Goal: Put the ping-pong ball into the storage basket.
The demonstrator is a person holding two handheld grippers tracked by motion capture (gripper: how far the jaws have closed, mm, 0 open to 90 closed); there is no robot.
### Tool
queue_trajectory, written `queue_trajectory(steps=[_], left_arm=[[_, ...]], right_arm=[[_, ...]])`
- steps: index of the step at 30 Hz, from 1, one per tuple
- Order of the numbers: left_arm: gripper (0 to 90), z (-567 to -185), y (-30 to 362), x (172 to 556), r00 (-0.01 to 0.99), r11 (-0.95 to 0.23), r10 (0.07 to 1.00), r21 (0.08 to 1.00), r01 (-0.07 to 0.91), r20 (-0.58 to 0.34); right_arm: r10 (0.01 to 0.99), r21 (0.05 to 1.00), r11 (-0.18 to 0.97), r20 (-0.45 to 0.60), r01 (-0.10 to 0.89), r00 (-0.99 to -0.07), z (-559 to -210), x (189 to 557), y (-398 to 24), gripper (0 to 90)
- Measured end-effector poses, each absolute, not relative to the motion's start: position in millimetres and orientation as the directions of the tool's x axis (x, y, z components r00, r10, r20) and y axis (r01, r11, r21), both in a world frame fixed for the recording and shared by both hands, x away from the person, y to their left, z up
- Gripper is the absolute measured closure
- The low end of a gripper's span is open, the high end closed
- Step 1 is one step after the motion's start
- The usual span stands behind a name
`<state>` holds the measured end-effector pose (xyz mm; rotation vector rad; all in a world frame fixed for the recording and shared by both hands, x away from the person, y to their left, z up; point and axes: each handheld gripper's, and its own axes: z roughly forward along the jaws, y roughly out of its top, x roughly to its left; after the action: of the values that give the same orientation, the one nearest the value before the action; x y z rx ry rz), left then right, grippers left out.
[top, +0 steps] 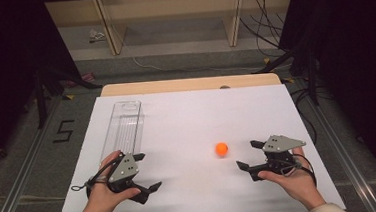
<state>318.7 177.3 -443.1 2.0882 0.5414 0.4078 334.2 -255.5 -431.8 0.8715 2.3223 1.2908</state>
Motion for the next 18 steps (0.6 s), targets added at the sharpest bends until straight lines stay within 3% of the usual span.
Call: queue_trajectory(steps=[18], left_arm=[[0.0, -442.8, 177.2, 318.0, 0.850, -0.489, 0.521, 0.844, 0.218, 0.082]], right_arm=[[0.664, 0.843, 0.406, -0.005, 0.354, -0.748, -434.8, 338.3, -251.5, 15.7]])
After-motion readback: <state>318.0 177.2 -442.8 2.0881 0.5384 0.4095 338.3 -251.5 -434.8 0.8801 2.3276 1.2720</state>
